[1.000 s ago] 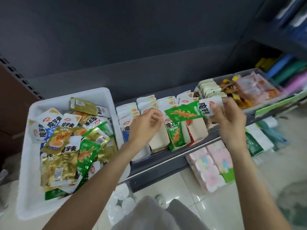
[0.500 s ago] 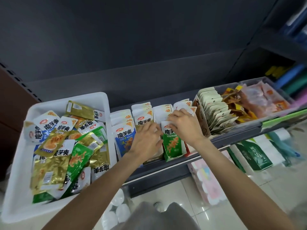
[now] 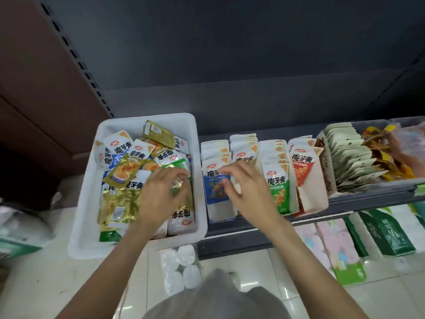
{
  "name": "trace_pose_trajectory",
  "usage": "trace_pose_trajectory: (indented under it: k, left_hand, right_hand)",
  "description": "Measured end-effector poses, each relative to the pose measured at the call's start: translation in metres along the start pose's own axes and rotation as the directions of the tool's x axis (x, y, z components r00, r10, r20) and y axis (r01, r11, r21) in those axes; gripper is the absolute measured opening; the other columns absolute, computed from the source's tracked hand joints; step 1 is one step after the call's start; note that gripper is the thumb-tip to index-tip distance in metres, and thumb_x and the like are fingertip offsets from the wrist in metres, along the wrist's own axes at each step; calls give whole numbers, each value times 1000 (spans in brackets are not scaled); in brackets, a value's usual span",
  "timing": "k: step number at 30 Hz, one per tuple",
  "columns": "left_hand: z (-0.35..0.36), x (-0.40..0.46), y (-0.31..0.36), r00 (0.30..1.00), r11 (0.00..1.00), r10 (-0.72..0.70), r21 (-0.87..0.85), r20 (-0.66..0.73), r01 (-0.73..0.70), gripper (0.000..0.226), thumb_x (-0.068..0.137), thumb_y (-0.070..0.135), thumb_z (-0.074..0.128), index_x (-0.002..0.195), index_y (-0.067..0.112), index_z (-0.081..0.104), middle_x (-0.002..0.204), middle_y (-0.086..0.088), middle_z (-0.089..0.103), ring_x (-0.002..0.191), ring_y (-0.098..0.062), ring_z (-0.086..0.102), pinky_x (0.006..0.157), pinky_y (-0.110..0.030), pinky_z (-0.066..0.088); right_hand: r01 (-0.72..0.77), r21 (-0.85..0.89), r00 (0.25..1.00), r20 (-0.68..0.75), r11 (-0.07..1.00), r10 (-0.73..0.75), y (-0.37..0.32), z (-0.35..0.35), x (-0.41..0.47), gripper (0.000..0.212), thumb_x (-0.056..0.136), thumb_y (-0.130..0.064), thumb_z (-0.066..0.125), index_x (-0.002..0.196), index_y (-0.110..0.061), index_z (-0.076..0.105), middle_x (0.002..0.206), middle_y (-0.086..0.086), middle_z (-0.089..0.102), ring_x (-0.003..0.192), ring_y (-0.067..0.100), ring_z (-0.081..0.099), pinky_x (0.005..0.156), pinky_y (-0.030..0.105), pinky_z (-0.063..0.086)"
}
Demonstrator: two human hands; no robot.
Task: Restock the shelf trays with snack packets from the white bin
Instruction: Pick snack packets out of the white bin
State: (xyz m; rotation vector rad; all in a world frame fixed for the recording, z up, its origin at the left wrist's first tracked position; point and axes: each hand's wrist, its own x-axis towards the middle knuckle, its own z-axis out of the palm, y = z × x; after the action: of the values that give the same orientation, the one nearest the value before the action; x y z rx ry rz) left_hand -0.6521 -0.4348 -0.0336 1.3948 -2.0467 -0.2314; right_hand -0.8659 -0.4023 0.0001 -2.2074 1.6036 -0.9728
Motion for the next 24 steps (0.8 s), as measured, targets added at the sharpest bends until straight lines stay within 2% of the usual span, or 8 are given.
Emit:
trace_pose_trajectory:
  k: [4, 6, 9, 13, 18, 20, 22, 24]
  left_hand:
    - [-28, -24, -62, 949, 936, -225, 319, 220, 148, 40, 78, 39, 69, 114, 21, 63, 111, -2, 63, 109, -27, 52, 93, -42, 42]
    - [-39, -32, -75, 895, 900, -334, 382, 296, 210, 54, 75, 44, 71, 122, 22, 57, 126, -2, 54, 121, -29, 42, 99, -44, 37]
    - [-47, -40, -82, 838, 888, -388, 401, 385, 227, 65, 74, 47, 71, 132, 31, 47, 141, 4, 38, 134, -24, 28, 109, -42, 29]
    - [-52, -46, -91, 827, 903, -348, 396, 441, 169, 68, 78, 50, 66, 137, 37, 36, 147, 8, 26, 137, -20, 19, 112, -37, 23]
    - [-54, -48, -101, 827, 926, -301, 353, 475, 134, 70, 76, 53, 67, 138, 37, 37, 148, 9, 28, 136, -19, 22, 111, -36, 24]
    - [-56, -47, -103, 881, 954, -274, 226, 386, 198, 59, 78, 45, 69, 132, 32, 48, 141, 8, 41, 130, -19, 34, 105, -34, 31]
    - [-61, -45, -97, 914, 922, -351, -96, 204, 376, 43, 82, 34, 69, 123, 25, 58, 128, 8, 54, 118, -15, 48, 97, -31, 39]
    - [-67, -40, -83, 841, 708, -532, -494, 97, 505, 28, 84, 27, 68, 111, 24, 61, 115, 11, 62, 105, -9, 57, 87, -27, 46]
  right_hand:
    - [131, -10, 959, 255, 991, -125, -37, 62, 25, 27, 85, -6, 61, 111, -14, 65, 111, 5, 63, 106, 23, 55, 92, 37, 45]
    - [164, -34, 885, 448, 986, -131, -49, 90, 39, 38, 87, -9, 62, 125, -16, 58, 132, 3, 55, 126, 20, 45, 109, 38, 31]
    - [76, -68, 773, 634, 995, -16, -60, 123, 54, 59, 86, -22, 66, 139, -15, 41, 147, 4, 37, 137, 19, 30, 114, 38, 24]
    - [-233, -165, 782, 554, 958, 286, -73, 146, 62, 63, 86, -35, 66, 135, -11, 36, 131, 14, 46, 120, 26, 48, 100, 37, 41]
    - [-365, -190, 681, 614, 912, 400, -78, 132, 64, 57, 84, -28, 70, 132, -15, 43, 128, 6, 57, 108, 20, 58, 90, 32, 43]
    - [-380, -179, 719, 560, 908, 412, -79, 111, 62, 41, 88, -27, 66, 125, -15, 54, 125, 4, 60, 105, 18, 59, 87, 26, 42]
    - [-413, -119, 806, 415, 903, 423, -79, 88, 55, 29, 91, -24, 61, 118, -12, 61, 105, 1, 65, 86, 16, 59, 67, 13, 39]
    - [-453, -41, 875, 171, 891, 453, -78, 68, 41, 21, 92, -20, 59, 111, -11, 64, 89, 0, 64, 77, 17, 58, 55, 12, 35]
